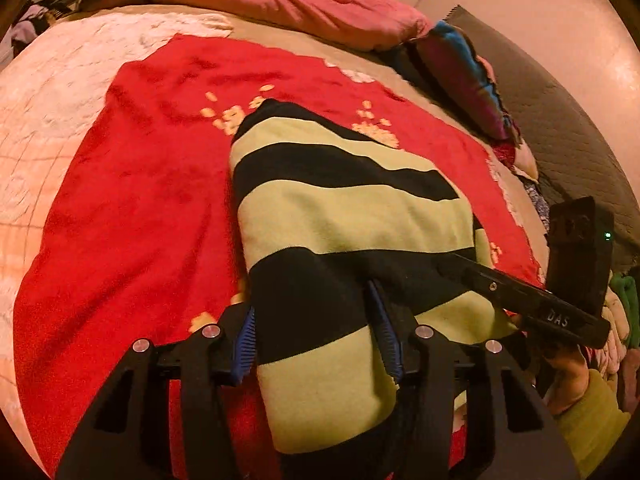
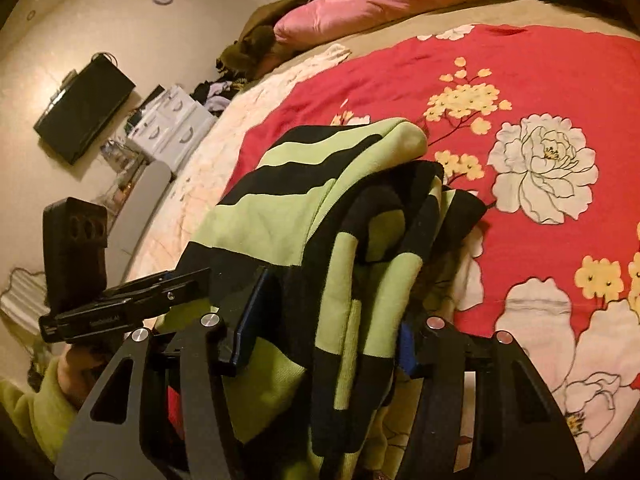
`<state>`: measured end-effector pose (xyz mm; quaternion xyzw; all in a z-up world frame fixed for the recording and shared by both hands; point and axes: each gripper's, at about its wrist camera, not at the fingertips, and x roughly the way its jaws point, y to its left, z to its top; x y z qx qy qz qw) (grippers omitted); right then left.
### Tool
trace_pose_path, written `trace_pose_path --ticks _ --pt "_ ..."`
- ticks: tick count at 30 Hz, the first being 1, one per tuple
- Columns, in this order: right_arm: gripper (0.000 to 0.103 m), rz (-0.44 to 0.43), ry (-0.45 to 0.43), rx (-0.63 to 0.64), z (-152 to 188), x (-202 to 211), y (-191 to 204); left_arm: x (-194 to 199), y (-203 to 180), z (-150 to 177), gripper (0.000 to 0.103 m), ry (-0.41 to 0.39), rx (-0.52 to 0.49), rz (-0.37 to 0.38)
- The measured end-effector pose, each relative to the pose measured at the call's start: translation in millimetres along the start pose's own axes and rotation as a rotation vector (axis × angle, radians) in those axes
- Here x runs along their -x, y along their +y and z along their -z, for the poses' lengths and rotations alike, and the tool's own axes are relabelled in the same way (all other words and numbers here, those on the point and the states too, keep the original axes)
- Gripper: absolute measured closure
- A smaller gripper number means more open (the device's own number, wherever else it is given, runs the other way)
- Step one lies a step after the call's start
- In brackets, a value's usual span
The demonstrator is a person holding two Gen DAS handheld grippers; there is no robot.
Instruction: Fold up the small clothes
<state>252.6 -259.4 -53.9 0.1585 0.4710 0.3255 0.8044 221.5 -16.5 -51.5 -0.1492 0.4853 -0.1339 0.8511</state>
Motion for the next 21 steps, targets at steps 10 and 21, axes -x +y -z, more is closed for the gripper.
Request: trace_pose_path --ticks 10,21 --pt "0.047 0.086 0.023 -0.03 19 -5 -12 -9 3 11 0.052 0.021 -0.02 -0.014" --pt "0.026 0.235 0.039 -0.035 17 -8 -13 -11 4 11 0.047 0.022 -0.023 -0.032"
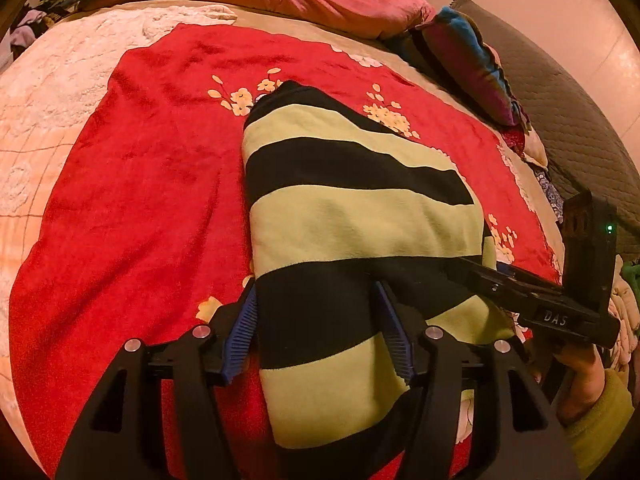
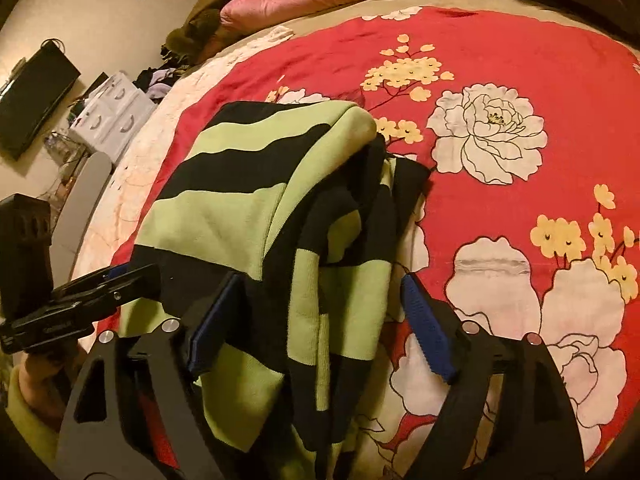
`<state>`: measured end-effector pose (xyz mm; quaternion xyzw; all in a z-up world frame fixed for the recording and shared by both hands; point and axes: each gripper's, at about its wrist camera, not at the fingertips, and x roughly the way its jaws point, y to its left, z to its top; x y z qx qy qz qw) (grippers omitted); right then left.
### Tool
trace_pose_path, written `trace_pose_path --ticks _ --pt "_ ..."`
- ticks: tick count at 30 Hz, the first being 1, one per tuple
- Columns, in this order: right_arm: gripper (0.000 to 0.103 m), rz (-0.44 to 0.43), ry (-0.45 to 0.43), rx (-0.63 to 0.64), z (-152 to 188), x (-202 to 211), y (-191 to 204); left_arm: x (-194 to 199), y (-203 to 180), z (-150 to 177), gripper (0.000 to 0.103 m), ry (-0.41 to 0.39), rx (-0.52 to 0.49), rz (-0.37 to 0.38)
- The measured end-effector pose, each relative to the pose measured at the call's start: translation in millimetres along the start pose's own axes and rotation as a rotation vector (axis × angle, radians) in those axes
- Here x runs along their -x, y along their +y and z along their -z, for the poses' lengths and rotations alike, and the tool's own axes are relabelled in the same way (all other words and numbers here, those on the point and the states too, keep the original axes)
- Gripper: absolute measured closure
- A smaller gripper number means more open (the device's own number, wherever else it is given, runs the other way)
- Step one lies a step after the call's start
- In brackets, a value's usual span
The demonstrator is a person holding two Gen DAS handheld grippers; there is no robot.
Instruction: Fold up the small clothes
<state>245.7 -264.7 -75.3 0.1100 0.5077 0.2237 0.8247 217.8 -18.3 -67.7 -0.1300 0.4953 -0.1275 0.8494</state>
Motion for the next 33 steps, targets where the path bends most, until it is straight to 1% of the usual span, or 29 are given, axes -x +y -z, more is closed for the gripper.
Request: trace_pose_path --ticks 5,9,10,11,12,15,17,18,21,24,28,31,33 --pt "0.024 0.034 -0.042 0.003 -1 10 1 4 1 -1 0.046 -0.009 0.001 -0.005" --pt "0.022 0.03 -0.085 -0.011 -3 25 0 12 0 -1 0.045 -0.028 0.004 -0.01" --pt "0.015 0.03 -0.094 -0.017 -4 29 1 15 -1 -2 0.041 -0.035 0.002 -0.009" --pt "0.01 0.031 -0.102 -0.024 -5 33 1 19 -2 -2 0.037 -0.043 0.0 -0.011" --pt "0.01 0.032 -0.115 -0.029 -6 37 1 23 -3 -3 0.035 -0.053 -0.002 -0.012" --pt "0.01 0.031 -0.147 -0.026 -5 51 5 37 -7 -3 0.021 -0.08 -0.012 -0.028" --pt "0.009 0.039 -0.169 -0.013 -3 62 10 47 -10 -3 0.007 -0.098 -0.018 -0.038" --pt "0.009 0.046 -0.188 -0.003 -1 69 13 54 -12 -2 0.005 -0.11 -0.026 -0.051" --pt "0.009 0.087 -0.243 0.038 6 89 25 72 -18 4 0.004 -0.14 -0.04 -0.098" --pt "0.009 0.119 -0.294 0.08 18 110 37 92 -24 12 0.004 -0.171 -0.048 -0.114" --pt "0.009 0.142 -0.337 0.104 33 130 49 110 -33 28 0.004 -0.188 -0.076 -0.121" --pt "0.009 0.143 -0.349 0.109 45 142 55 120 -39 44 0.004 -0.19 -0.096 -0.13" --pt "0.009 0.148 -0.351 0.113 52 146 58 125 -40 57 0.004 -0.193 -0.091 -0.136"
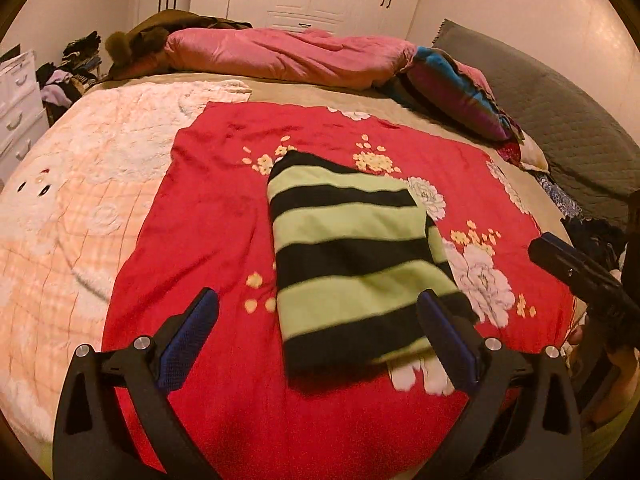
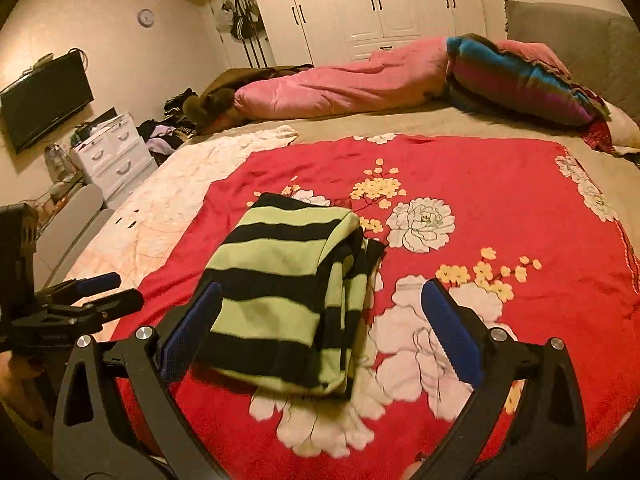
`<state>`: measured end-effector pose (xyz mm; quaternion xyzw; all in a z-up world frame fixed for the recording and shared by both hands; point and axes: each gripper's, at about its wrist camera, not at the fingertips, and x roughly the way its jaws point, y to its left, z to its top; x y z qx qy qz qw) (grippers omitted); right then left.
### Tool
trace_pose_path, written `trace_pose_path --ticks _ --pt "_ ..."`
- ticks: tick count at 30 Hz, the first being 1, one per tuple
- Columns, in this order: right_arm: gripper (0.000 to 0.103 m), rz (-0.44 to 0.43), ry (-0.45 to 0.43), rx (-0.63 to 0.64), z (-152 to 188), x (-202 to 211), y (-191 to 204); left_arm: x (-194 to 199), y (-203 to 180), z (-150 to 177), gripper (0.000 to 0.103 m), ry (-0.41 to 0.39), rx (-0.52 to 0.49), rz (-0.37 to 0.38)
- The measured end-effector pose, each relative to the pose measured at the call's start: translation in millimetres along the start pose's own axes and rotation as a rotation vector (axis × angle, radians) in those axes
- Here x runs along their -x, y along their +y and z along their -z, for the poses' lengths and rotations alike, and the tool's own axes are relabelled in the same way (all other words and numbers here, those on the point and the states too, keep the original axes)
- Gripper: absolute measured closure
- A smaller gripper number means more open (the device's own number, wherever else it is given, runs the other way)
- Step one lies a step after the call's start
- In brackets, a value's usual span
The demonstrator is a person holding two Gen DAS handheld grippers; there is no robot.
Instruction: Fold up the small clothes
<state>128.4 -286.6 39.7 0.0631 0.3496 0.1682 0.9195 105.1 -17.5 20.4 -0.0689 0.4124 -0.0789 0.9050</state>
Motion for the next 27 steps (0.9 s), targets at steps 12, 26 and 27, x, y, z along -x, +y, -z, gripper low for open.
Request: trace_pose_path --ticks 12,26,27 --pt "0.009 0.057 0.109 0.047 50 11 8 6 -3 42 0.004 0.024 0.022 -0.011" --pt "0.009 0.066 0.119 0.032 51 10 6 4 -3 42 0.004 0.036 0.023 -0.019" --pt "0.009 0.066 0.118 0.034 51 9 6 4 -3 42 0.004 0.037 0.021 -0.022"
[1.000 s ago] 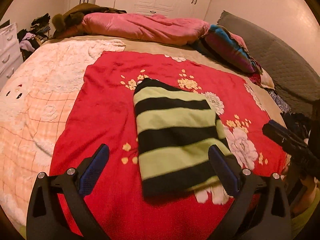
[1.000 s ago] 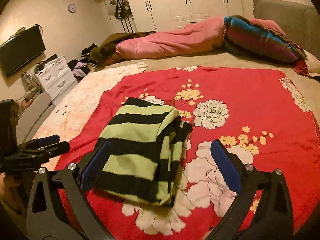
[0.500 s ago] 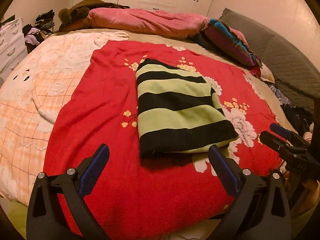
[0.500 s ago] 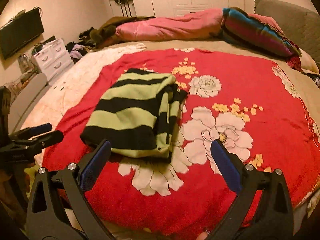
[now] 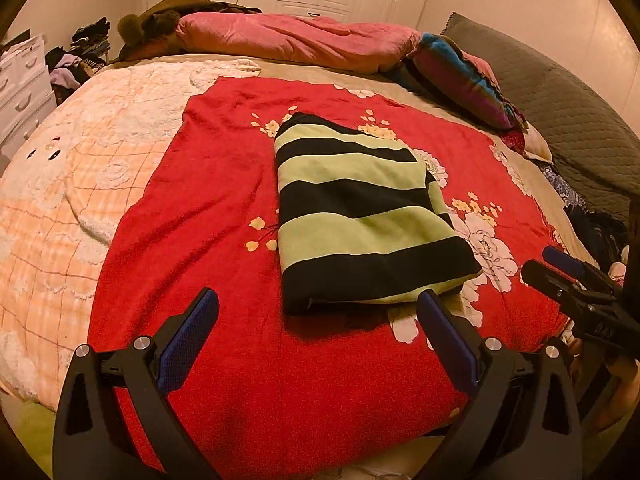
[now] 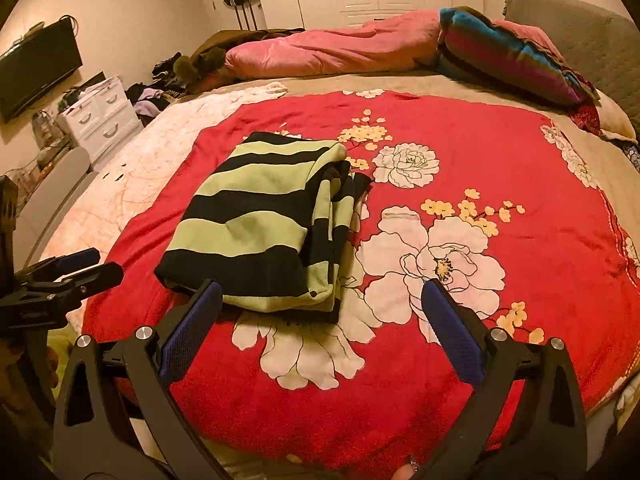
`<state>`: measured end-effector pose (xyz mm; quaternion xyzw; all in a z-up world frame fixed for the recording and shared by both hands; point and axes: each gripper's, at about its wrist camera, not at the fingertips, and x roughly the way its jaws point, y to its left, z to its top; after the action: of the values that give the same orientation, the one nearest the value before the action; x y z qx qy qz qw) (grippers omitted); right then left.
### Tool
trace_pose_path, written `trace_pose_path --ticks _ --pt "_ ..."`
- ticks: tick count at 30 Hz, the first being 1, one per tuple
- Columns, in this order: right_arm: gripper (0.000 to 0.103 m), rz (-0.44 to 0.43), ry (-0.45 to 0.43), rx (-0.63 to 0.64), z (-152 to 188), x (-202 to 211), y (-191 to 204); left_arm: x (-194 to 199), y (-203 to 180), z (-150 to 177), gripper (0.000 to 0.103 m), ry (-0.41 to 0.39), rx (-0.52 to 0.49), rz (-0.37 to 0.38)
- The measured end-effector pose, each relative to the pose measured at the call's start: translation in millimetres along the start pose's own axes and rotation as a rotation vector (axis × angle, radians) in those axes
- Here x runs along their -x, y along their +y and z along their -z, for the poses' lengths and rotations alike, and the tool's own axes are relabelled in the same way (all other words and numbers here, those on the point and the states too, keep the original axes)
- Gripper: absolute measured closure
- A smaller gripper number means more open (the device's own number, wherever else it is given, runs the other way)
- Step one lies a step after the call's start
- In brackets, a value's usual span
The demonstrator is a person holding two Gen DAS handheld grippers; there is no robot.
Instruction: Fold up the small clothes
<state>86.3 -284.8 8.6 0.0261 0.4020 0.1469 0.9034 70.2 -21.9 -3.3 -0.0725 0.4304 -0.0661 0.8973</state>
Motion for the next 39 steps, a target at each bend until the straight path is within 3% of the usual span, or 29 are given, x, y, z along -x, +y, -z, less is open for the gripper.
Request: trace_pose_path --ticks 39 --pt "0.009 0.006 0.002 -0.001 0.8 1.0 -3.2 2.4 -2.4 1.1 0.004 0.01 -0.002 -0.023"
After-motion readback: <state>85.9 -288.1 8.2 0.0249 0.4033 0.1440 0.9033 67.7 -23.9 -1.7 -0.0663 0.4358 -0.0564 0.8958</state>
